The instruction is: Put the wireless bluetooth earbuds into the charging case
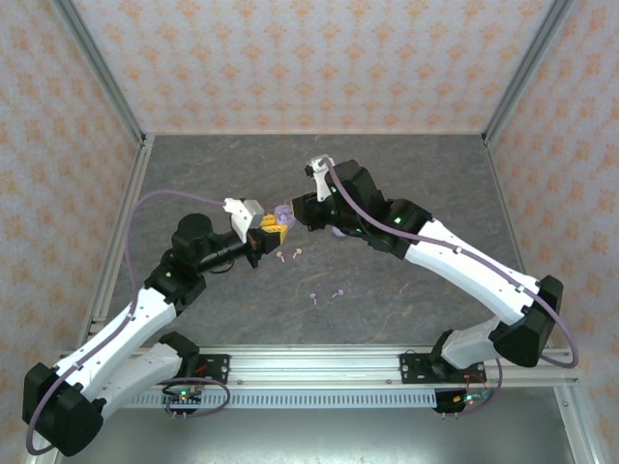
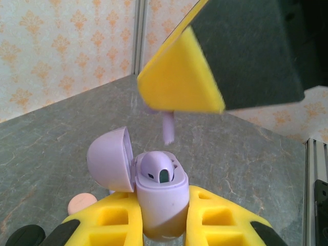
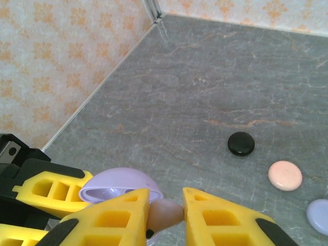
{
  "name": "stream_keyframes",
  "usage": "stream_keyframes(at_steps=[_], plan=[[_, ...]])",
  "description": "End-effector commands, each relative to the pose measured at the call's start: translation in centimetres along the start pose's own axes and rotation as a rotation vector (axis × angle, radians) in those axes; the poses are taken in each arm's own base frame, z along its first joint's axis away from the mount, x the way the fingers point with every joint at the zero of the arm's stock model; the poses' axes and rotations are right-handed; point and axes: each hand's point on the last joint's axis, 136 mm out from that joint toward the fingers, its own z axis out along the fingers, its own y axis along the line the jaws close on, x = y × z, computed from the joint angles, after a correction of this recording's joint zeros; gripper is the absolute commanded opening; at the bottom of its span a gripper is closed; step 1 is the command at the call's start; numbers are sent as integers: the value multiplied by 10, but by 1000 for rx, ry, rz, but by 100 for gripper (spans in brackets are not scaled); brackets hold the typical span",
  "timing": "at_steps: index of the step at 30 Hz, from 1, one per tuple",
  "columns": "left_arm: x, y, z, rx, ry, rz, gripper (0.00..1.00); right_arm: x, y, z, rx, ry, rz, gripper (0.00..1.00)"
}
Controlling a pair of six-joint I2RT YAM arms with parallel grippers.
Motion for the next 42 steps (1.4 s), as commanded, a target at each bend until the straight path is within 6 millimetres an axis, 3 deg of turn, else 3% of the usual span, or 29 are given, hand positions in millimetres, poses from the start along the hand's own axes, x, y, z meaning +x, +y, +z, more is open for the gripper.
stream_keyframes(at_steps=[1,16,26,35,42], plan=[[-13,-7,0,32,-32,23,11,-8,13,-2,-47,-3,-8,22],[-14,-7,1,35,-34,22,11,0,22,1,-103,34,3,22],[-17,-8,1,37,-41,24,11,9,16,5,-68,76,18,27],[-22,-12,-2,57,-77,19,11,-25,24,-24,-103,-46,18,44],[-31,-17,-4,84,-127,13,11,-44,2,-51,-128,-130,71,57]])
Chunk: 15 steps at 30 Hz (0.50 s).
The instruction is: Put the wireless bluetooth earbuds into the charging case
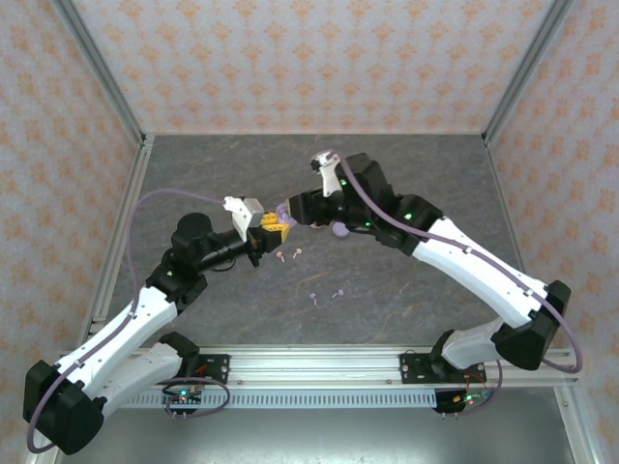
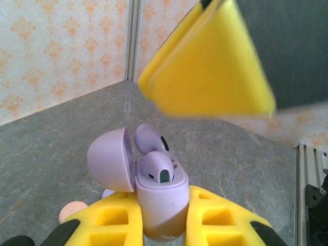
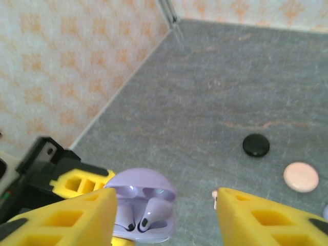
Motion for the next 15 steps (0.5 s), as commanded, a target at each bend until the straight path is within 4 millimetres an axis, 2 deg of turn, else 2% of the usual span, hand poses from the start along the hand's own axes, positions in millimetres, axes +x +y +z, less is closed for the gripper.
stream_keyframes(at_steps=[1,5,10,15], plan=[[-23,-14,-6,54,-96,25,11,-24,2,-27,-78,-102,35,61],[-34,-18,-10,67,-151,32,11,-25,2,-36,-173,-126,74,70],[-56,-25,-19,79,-236,62,11,-23,5,-37,-217,-113,80,72],[-74,-32,-24,101,-280,90,11,-25,29,-33,-373,-88,88,79]])
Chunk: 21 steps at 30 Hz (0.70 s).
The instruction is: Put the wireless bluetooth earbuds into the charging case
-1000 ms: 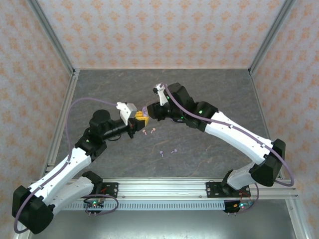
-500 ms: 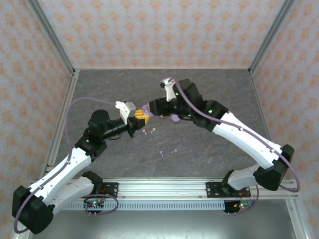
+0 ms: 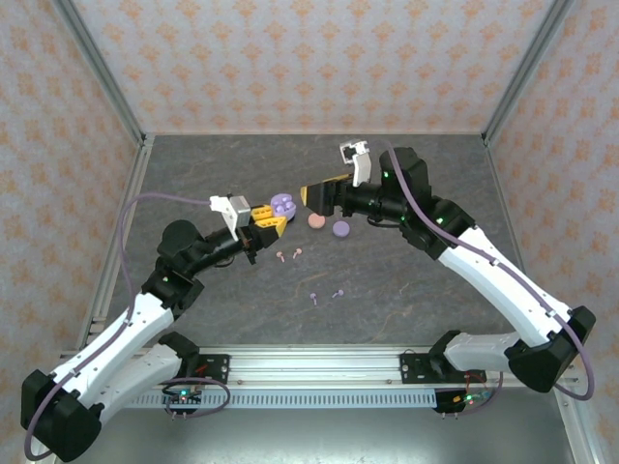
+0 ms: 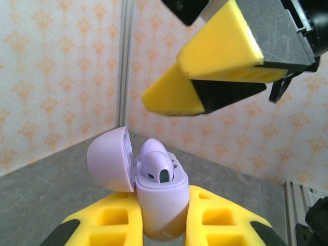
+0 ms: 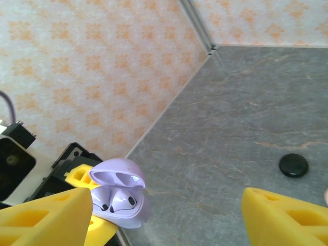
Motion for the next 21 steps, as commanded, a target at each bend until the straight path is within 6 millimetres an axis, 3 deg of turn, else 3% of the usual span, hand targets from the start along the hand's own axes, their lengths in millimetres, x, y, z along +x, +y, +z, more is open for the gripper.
stream_keyframes(at_steps=[1,10,21], plan=[[-34,-17,-3,65,-99,52,11,-4,28,8,-176,18,5,79],[-35,-20,-3,82,-93,53,11,5,50,28,-337,117,4,77],[-26,-16,-1,62,-61,45,11,7,74,24,-422,135,-63,71]])
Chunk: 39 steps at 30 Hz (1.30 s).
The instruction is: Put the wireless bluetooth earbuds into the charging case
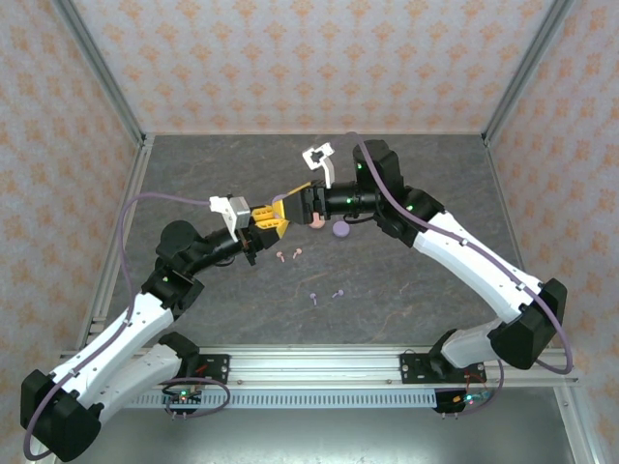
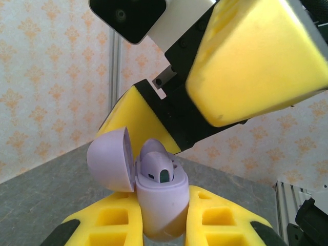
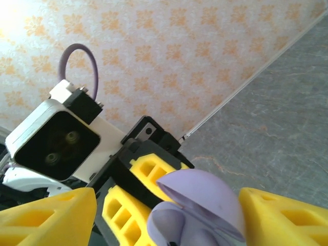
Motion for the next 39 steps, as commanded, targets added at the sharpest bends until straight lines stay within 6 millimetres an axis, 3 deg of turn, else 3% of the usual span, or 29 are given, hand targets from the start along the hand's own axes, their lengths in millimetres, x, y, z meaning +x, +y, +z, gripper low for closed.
stream_keyframes(at_steps=[1,14,24,32,39], plan=[[-21,-7,-1,22,-48,35,10,-12,28,-5,-81,-19,-90,70],[-14,-3,0,2,-20,30,11,-13,42,-19,-68,-32,-168,67],[-10,0,1,-9,-8,25,10,-5,36,-27,-8,-32,-176,68],[5,11,4,-60,71,11,10,-13,13,-43,184,-90,-198,70],[50,57,11,-194,240,-49,3,-29,-28,-88,456,-303,-157,80]])
